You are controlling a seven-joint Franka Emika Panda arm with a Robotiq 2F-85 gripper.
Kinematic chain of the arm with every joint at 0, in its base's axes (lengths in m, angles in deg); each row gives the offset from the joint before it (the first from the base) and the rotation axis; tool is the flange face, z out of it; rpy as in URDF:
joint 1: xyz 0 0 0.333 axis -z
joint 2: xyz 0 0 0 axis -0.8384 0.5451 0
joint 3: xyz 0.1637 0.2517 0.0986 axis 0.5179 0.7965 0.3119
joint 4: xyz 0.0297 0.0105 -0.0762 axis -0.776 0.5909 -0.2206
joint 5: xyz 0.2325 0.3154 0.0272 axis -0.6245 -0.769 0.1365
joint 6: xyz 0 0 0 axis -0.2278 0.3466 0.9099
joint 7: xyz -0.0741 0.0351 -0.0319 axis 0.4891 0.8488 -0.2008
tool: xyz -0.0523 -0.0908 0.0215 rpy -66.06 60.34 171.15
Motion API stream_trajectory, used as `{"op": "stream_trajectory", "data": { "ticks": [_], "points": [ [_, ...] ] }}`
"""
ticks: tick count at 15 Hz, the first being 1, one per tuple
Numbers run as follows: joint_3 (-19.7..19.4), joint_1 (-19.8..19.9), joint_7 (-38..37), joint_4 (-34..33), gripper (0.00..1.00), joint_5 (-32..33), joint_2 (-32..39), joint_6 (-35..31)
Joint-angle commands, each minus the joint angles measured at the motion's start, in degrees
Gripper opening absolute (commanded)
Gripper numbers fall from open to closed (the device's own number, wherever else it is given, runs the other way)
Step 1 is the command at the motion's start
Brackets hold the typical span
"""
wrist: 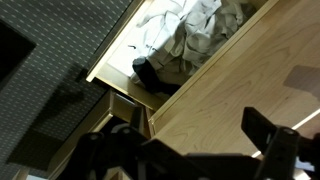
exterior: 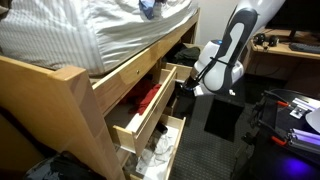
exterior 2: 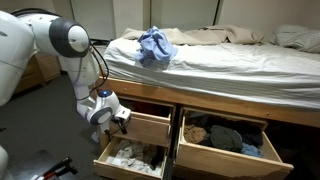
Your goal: Close the top drawers
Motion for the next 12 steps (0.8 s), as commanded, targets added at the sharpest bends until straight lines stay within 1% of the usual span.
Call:
{"op": "stream_trajectory", "data": {
  "ticks": [1, 2, 4, 5, 6, 7, 8, 9, 10, 12],
  "points": [
    [5.6, 7.0, -0.1, -9.6, 1.0, 1.5, 8.6, -3.5],
    [7.0, 8.5, 0.1, -12.1, 1.0, 2.2, 10.7, -4.2],
    [7.9, 9.2, 0.5, -16.8, 1.0, 2.7, 14.5, -4.8],
    [8.0, 9.5, 0.8, -19.0, 1.0, 2.9, 16.2, -4.7],
    [7.5, 8.9, 0.9, -22.2, 1.0, 2.7, 17.4, -3.2],
    [7.4, 8.6, 1.0, -24.4, 1.0, 2.6, 18.7, -3.2],
    [6.3, 7.0, 1.0, -26.8, 1.0, 1.7, 19.7, -3.4],
    [1.9, 1.9, 1.2, -28.9, 1.0, -1.0, 20.4, -5.2],
    [-0.5, -0.8, 1.7, -32.7, 1.0, -2.2, 21.4, -3.4],
    [-5.4, -6.0, 1.6, -36.7, 1.0, -5.3, 23.7, -3.1]
  ]
}}
